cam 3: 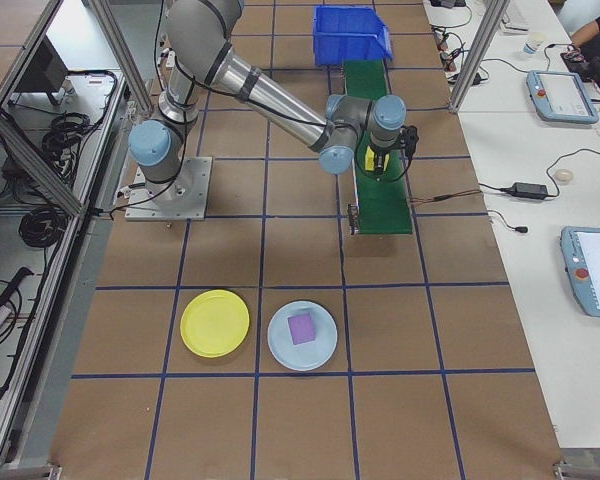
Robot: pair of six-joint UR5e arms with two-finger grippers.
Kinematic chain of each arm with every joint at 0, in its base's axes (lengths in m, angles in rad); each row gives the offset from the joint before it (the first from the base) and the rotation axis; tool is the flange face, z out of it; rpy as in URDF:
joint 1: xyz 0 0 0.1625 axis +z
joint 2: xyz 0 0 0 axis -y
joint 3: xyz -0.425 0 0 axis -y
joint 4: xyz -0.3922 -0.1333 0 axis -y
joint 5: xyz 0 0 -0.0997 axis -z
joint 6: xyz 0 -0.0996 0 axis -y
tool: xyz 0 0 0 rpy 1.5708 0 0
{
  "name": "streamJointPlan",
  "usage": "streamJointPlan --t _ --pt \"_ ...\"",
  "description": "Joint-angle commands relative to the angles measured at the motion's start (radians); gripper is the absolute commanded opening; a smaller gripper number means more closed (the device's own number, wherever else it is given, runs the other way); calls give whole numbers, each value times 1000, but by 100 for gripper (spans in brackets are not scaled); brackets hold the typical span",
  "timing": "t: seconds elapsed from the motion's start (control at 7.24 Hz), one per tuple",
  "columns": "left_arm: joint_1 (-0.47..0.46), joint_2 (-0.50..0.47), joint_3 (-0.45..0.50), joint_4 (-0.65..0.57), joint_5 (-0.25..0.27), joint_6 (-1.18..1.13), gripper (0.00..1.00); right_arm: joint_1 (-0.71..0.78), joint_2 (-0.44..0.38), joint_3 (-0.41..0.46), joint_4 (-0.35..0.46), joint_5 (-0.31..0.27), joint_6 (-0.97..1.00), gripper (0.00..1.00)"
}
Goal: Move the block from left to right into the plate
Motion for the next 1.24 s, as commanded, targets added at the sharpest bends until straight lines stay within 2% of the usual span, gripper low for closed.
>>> streamJointPlan --t 0.0,0.14,0.28,0.41,0.55,0.69,0.83,0.97,1.1 --pt "0 0 0 0 0 0 100 -6 -29 -18 9 -223 -73 48" --pt "0 0 0 0 0 0 100 -23 -66 -18 47 -297 -93 47" --pt "0 0 0 0 0 0 100 -91 -101 -12 76 -371 -213 45" --pt "0 0 0 0 0 0 100 -204 -108 -9 75 -384 -406 45" --pt "0 2 0 0 0 0 100 -328 -109 -3 87 -432 -546 45" --pt "0 2 0 0 0 0 100 -474 -134 16 165 -436 -606 46" --pt "0 2 0 0 0 0 100 -591 -154 34 167 -439 -817 47" --pt "0 0 0 0 0 0 100 -704 -190 49 193 -437 -869 47" --pt "0 0 -2 0 0 0 100 -824 -203 107 209 -428 -1027 47"
